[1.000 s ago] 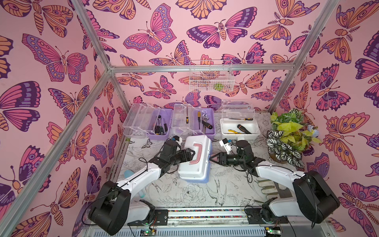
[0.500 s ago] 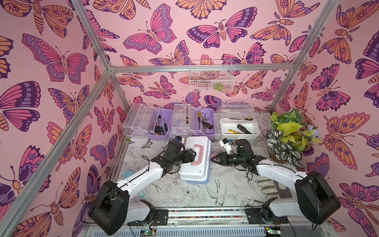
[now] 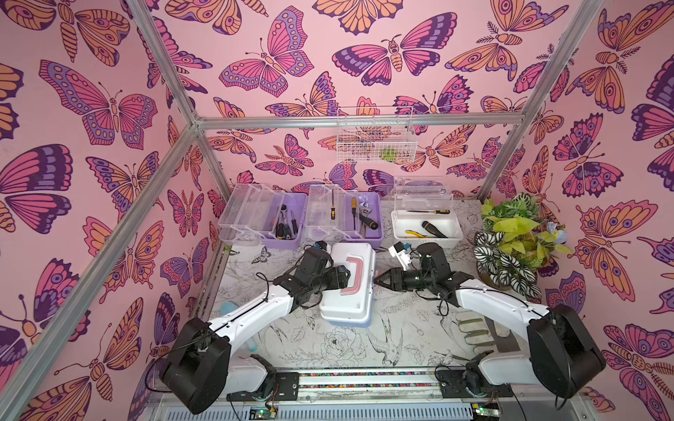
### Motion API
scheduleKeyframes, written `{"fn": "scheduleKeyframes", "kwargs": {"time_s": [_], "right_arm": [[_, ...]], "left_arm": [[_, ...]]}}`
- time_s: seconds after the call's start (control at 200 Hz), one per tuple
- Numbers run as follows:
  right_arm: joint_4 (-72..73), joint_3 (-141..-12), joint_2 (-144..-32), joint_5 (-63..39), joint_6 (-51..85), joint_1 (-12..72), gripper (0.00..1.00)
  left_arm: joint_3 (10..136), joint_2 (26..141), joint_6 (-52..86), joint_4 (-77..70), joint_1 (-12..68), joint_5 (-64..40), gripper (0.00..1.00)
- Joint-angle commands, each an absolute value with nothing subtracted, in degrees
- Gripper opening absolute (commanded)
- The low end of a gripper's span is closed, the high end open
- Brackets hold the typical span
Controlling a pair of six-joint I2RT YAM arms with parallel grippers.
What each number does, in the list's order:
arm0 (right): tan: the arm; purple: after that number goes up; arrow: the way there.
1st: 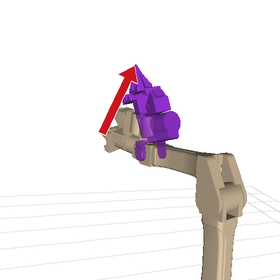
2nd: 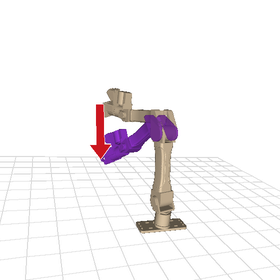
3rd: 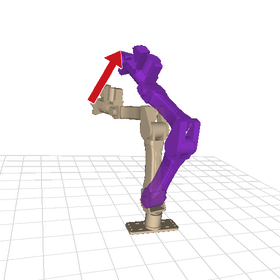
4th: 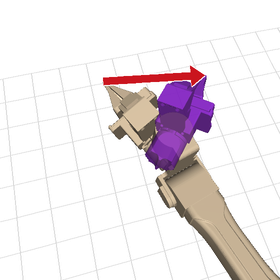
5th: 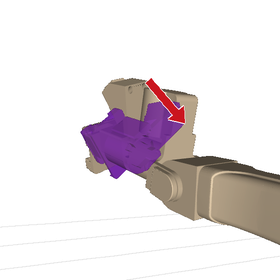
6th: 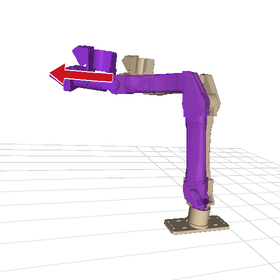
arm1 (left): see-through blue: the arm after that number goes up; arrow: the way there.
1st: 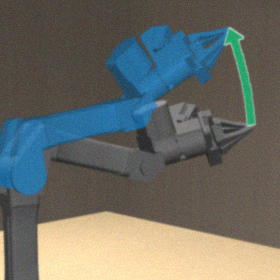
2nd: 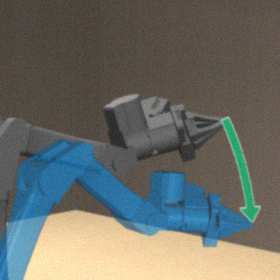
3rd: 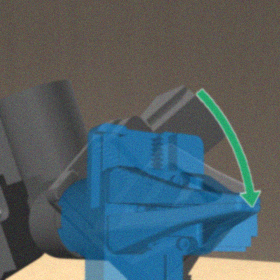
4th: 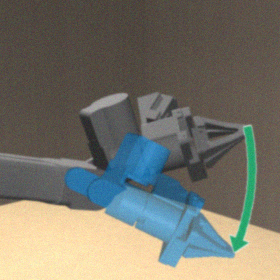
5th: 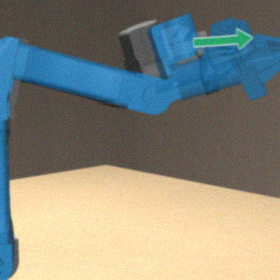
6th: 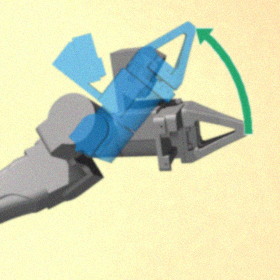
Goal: Close toolboxes
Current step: Fasten the toolbox latch on the toolbox.
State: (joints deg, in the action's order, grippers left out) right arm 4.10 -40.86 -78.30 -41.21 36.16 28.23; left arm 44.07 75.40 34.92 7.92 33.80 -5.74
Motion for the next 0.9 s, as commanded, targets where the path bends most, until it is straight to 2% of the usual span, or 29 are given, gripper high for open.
{"fn": "scheduleKeyframes", "kwargs": {"time_s": [0.0,0.09,0.18,0.376,0.521,0.661,0.896], "right_arm": [[1.8,-42.4,-78.3,-41.6,34.5,28.6,0.4],[2.0,-42.4,-78.9,-41.5,34.7,28.5,0.37],[2.3,-42.5,-79.4,-41.4,34.7,28.6,0.27],[2.1,-43.0,-80.7,-40.9,34.9,28.6,0.22],[0.8,-43.6,-81.7,-40.1,34.6,28.6,0.24],[0.6,-43.7,-82.2,-39.6,34.9,28.6,0.3],[1.0,-43.4,-82.8,-39.2,35.6,28.6,0.32]], "left_arm": [[42.3,77.5,32.7,19.1,34.3,-5.4,0.53],[42.5,77.7,32.7,19.2,34.6,-5.2,0.53],[42.7,77.8,32.8,19.2,34.8,-5.1,0.54],[43.4,78.1,32.8,19.4,35.5,-4.7,0.54],[43.7,78.1,32.7,19.7,36.0,-4.2,0.54],[43.7,78.1,32.8,19.8,36.4,-4.0,0.55],[44.1,78.6,33.1,19.8,37.1,-3.8,0.55]]}}
